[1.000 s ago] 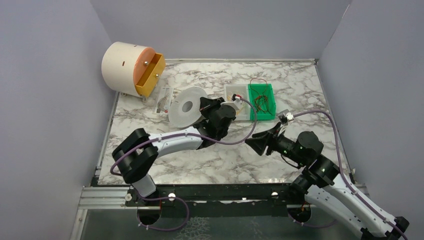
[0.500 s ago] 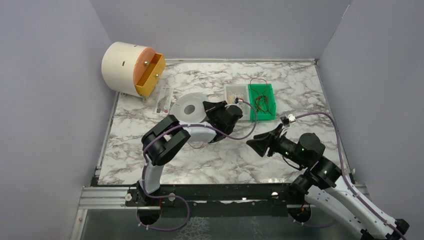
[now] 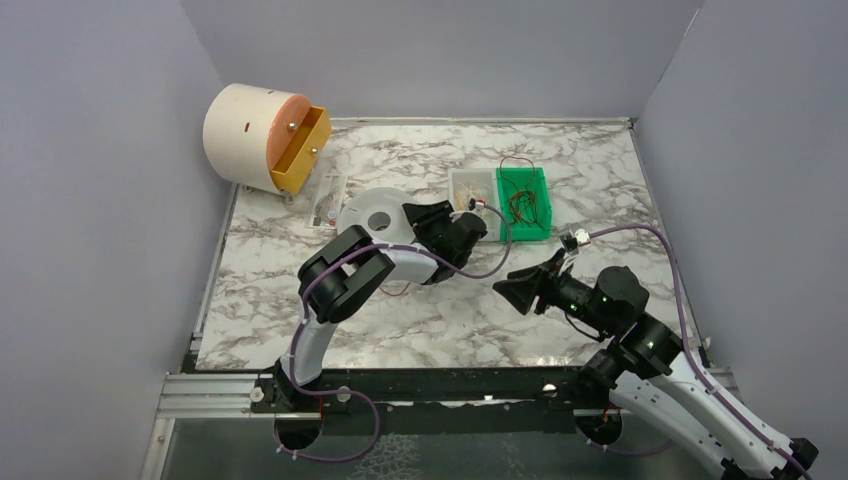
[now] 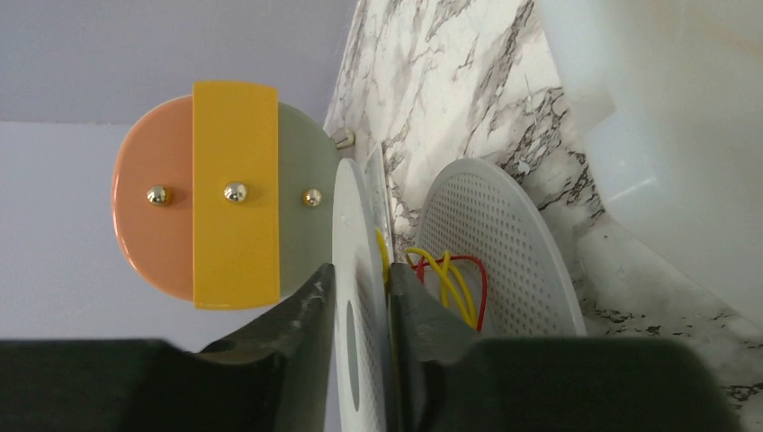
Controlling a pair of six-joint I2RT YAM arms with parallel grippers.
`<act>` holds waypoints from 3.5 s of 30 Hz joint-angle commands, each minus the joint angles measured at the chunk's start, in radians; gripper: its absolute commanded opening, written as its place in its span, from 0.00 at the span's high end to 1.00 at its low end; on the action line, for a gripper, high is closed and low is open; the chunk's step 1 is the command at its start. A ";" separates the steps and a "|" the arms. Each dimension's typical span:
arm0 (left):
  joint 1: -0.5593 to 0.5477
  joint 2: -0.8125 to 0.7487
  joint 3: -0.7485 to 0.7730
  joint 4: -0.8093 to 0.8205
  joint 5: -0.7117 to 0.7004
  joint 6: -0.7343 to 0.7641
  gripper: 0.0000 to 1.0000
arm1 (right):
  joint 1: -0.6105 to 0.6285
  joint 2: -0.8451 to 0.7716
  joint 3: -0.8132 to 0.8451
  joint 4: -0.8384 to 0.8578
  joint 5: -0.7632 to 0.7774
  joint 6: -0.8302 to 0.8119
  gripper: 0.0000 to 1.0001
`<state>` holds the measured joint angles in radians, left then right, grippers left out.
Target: Wrap the cables
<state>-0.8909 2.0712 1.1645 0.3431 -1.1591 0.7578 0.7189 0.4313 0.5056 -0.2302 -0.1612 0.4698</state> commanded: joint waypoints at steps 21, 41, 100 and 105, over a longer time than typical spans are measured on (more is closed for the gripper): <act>-0.037 -0.074 0.041 -0.433 0.132 -0.583 0.20 | 0.004 -0.011 0.025 -0.055 0.020 -0.001 0.46; -0.095 -0.347 -0.060 -0.637 0.438 -0.881 0.17 | 0.004 -0.043 0.071 -0.154 0.110 0.025 0.46; 0.404 -1.263 -0.329 -0.526 1.157 -0.942 0.01 | -0.221 0.470 0.522 -0.236 0.354 -0.010 0.00; 0.429 -1.263 -0.336 -0.511 1.207 -0.954 0.01 | -0.221 0.403 0.532 -0.316 0.364 0.046 0.00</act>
<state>-0.4831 0.8185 0.8391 -0.2134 -0.0101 -0.1909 0.4973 0.8654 1.0203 -0.4583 0.1688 0.4538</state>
